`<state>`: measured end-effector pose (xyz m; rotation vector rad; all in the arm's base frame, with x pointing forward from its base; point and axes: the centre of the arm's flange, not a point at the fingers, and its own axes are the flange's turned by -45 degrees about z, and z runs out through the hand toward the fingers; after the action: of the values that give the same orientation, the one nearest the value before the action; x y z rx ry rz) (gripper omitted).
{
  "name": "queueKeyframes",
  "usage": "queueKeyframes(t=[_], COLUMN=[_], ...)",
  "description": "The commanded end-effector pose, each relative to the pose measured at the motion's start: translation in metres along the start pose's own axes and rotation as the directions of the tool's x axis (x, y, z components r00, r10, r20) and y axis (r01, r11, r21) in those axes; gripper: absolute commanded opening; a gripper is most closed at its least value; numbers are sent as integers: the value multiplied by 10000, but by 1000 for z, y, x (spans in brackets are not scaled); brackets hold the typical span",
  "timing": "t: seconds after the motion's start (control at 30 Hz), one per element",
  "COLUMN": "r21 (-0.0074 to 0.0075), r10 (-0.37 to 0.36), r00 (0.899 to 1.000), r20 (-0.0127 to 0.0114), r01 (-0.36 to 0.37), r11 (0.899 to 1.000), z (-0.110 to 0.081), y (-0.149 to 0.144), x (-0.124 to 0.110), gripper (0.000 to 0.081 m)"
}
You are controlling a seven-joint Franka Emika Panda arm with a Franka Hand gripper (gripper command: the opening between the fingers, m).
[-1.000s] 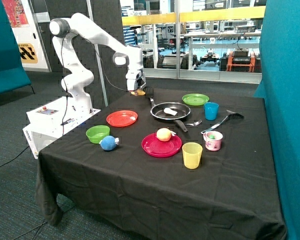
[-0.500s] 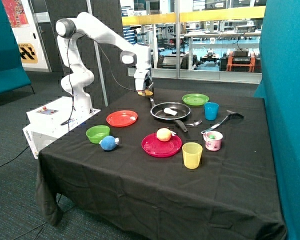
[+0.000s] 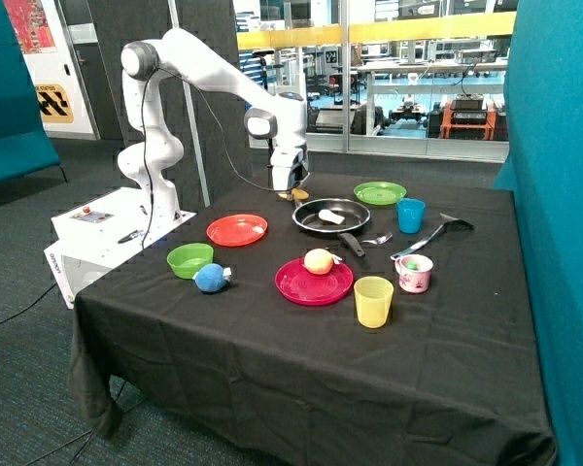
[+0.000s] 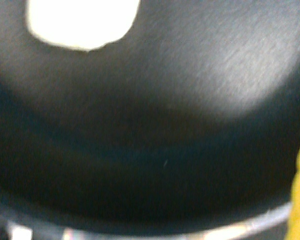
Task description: Cook the vegetables
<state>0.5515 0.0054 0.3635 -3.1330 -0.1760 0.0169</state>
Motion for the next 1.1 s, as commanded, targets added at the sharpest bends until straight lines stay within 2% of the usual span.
queueKeyframes(t=[0.0, 0.2, 0.57, 1.07], r21=[-37, -37, -37, -33], r10=[389, 428, 433, 763], r00=[9992, 9990, 9990, 9970], r20=[-107, -107, -107, -108], r01=[-390, -429, -434, -764], r11=[9992, 9991, 9991, 9971], z=[25, 44, 59, 66], y=[12, 5, 1, -5], x=[26, 49, 78, 103], gripper=[0, 0, 0, 0])
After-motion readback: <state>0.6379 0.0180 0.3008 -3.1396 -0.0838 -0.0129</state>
